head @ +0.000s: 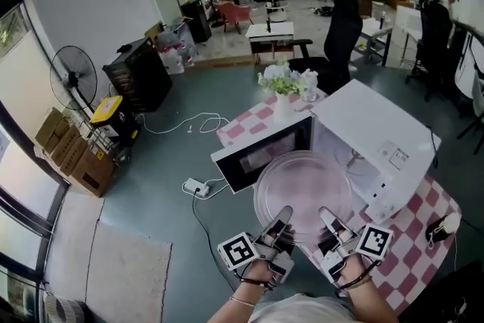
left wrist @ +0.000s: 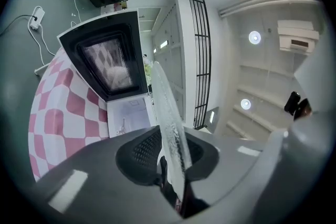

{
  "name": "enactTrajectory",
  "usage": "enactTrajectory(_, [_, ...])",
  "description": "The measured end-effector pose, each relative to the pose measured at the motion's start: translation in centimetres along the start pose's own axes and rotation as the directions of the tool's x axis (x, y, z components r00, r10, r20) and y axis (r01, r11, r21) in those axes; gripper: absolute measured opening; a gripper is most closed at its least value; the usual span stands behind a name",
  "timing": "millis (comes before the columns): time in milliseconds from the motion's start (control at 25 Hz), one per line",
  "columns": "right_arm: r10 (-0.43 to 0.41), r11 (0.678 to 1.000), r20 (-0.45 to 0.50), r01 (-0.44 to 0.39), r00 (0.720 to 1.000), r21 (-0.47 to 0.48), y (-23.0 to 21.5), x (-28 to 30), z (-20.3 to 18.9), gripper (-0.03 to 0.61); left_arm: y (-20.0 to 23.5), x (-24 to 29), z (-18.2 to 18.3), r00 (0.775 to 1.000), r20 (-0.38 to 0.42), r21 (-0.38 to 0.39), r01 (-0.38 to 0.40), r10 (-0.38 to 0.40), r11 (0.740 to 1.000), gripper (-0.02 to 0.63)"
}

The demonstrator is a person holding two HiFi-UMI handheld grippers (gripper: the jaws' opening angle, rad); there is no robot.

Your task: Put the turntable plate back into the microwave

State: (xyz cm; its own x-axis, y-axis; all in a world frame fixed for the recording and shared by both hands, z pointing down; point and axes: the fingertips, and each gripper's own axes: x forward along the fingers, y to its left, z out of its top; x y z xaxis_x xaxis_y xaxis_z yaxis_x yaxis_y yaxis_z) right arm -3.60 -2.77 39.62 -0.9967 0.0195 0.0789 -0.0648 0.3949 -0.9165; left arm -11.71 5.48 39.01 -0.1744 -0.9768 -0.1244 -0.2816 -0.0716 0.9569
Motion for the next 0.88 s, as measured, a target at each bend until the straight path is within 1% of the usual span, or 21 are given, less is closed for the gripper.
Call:
enactTrajectory(80, [0.004, 1.000, 0.054, -0.003, 0.999, -0.008, 0.3, 1.3, 1.1, 0.048, 0.3, 1.7, 1.3, 0.998, -0.050, -0.006, 0.023, -0.023, 1.000, 0.044])
enactTrajectory(160, [0.001, 1.000, 0.114, -0.002, 0.993, 0.004, 0.5, 2.4, 1.8, 0.048, 0.5, 3.2, 2.5, 0.993, -0.108, -0.012, 0.038, -0.039, 0.999, 0.044])
enactTrajectory(240, [-0.022, 1.000, 0.166, 0.018, 0.986, 0.020, 0.7, 3.4, 2.4, 0.049, 0.7, 4.5, 3.6, 0.985, -0.164, -0.022, 0.045, -0.048, 0.999, 0.043])
enactTrajectory(400, [-0.074, 0.997, 0.246, 0.064, 0.967, 0.045, 0.8, 4.9, 3.1, 0.049, 1.2, 6.3, 5.4, 0.965, -0.256, -0.064, 0.047, -0.062, 0.997, 0.043])
enactTrajectory(480, [-0.093, 0.995, 0.288, 0.081, 0.953, 0.054, 0.7, 5.2, 3.3, 0.049, 1.3, 7.1, 5.9, 0.947, -0.310, -0.056, 0.068, -0.082, 0.996, 0.043])
enactTrajectory(600, [-0.127, 0.992, 0.345, 0.114, 0.930, 0.058, 0.5, 5.5, 3.5, 0.049, 1.4, 8.3, 6.5, 0.914, -0.388, -0.040, 0.114, -0.121, 0.993, 0.043])
enactTrajectory(720, [-0.165, 0.986, 0.402, 0.139, 0.901, 0.092, 0.2, 5.9, 3.4, 0.049, 1.9, 9.1, 6.7, 0.885, -0.446, -0.080, 0.108, -0.132, 0.991, 0.043])
enactTrajectory(880, [-0.201, 0.979, 0.473, 0.164, 0.858, 0.118, -0.2, 5.3, 3.0, 0.049, 2.2, 9.8, 6.1, 0.838, -0.523, -0.085, 0.129, -0.154, 0.988, 0.043])
